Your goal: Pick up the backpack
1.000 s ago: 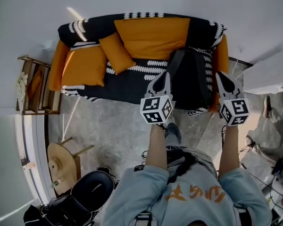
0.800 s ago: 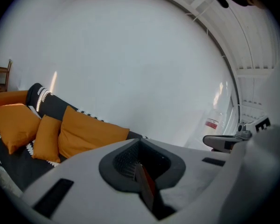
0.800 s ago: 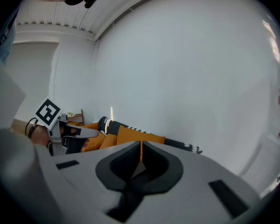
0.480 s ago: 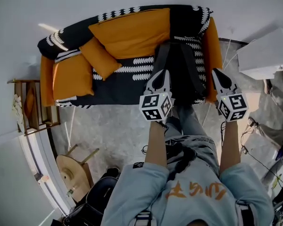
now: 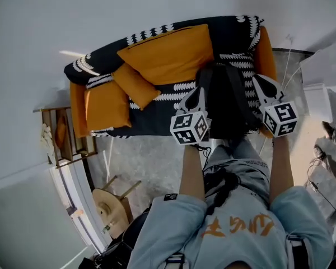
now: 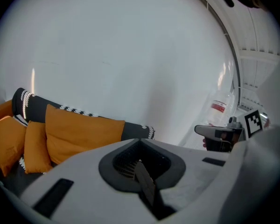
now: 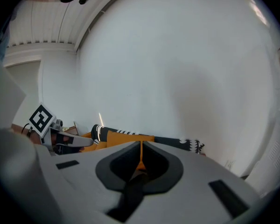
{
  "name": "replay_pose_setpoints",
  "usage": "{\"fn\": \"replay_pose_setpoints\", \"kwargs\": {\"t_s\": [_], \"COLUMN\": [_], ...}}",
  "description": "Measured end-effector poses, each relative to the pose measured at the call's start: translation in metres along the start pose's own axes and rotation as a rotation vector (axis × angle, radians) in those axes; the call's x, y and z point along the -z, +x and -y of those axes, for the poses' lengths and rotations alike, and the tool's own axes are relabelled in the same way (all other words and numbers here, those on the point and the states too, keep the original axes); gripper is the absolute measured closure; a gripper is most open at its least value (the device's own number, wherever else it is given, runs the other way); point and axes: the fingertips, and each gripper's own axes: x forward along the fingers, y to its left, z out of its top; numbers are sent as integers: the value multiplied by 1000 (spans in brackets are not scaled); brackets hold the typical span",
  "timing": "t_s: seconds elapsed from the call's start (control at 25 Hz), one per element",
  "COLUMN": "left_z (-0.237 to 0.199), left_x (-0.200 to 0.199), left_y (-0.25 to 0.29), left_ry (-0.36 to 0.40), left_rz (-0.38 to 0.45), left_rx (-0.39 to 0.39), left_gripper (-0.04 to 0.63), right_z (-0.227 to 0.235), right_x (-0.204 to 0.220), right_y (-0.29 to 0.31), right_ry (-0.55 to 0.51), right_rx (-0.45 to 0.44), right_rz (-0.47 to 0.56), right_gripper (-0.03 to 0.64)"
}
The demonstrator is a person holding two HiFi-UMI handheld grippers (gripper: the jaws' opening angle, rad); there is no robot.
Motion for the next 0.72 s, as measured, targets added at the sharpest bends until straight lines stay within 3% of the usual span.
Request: {"fn": "replay_pose_setpoints", "kwargs": {"t_s": [0.28,0.48,0.72], "left_z": [-21,-53,-70], "left_x": [52,87,101], "left_y": [19,33,67], "left_ry": [-72,-105,-93], "left_rz": [-121,-194,-296], "left_rx": [-49,-79,-19], "left_gripper": [572,572,572], "right_z": [30,17,11], "right_x": [57,100,129], "right_y": [17,46,70], "right_ry": [81,117,162], "right_rx": [17,-18,-18], "right_rz": [-121,-201,-279], "right_gripper": [584,584,584]}}
